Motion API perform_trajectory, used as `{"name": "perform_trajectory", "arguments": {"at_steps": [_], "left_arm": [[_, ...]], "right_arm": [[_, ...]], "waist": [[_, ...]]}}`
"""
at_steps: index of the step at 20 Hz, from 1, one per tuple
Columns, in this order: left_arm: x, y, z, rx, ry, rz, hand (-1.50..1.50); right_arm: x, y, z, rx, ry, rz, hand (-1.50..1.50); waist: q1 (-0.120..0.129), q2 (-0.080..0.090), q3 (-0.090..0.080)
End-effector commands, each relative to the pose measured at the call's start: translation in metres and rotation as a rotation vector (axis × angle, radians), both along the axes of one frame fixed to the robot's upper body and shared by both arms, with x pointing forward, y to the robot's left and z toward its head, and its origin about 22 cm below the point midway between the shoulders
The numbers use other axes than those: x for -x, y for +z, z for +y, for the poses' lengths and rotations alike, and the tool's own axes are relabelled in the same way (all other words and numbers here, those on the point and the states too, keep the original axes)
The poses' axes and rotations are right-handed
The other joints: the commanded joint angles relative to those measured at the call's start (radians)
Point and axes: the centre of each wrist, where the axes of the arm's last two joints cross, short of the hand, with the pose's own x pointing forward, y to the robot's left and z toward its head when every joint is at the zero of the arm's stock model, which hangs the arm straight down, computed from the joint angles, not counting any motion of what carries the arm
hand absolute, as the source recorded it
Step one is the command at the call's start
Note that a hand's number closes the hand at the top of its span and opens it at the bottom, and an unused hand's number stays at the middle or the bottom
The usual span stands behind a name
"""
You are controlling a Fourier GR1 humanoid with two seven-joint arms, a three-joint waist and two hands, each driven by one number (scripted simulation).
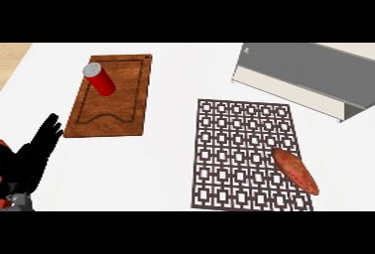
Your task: Pick the cupcake from the placemat and place it in the tiered shelf
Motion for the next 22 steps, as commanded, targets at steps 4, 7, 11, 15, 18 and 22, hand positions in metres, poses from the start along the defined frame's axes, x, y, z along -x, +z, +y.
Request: {"name": "perform_trajectory", "arguments": {"at_steps": [4, 7, 11, 15, 18, 22], "left_arm": [[0.000, 0.012, 0.007, -0.014, 0.001, 0.011, 0.00], [-0.001, 0.004, 0.008, 0.005, -0.017, -0.002, 0.00], [-0.014, 0.009, 0.001, -0.002, 0.009, -0.010, 0.00], [0.004, 0.018, 0.016, 0.001, -0.021, 0.011, 0.00], [-0.022, -0.002, -0.003, -0.006, -0.003, -0.001, 0.00], [0.008, -0.010, 0.000, -0.010, 0.013, 0.003, 0.00]], "right_arm": [[-0.021, -0.018, -0.027, -0.112, -0.139, -0.018, 1.50], [-0.038, -0.038, -0.054, -0.031, -0.118, 0.065, -1.50], [-0.035, -0.038, -0.049, 0.021, -0.062, 0.048, -1.50], [-0.040, -0.050, -0.063, -0.074, -0.041, -0.013, -1.50], [-0.045, -0.020, -0.043, -0.153, -0.014, -0.066, -1.50], [-0.042, -0.041, -0.052, -0.336, -0.005, -0.106, -1.50]], "waist": [[0.001, 0.000, 0.000], [0.004, 0.003, 0.000], [-0.004, -0.001, 0.000], [0.004, -0.002, 0.001], [-0.002, 0.001, 0.000], [-0.002, -0.003, 0.000]]}}
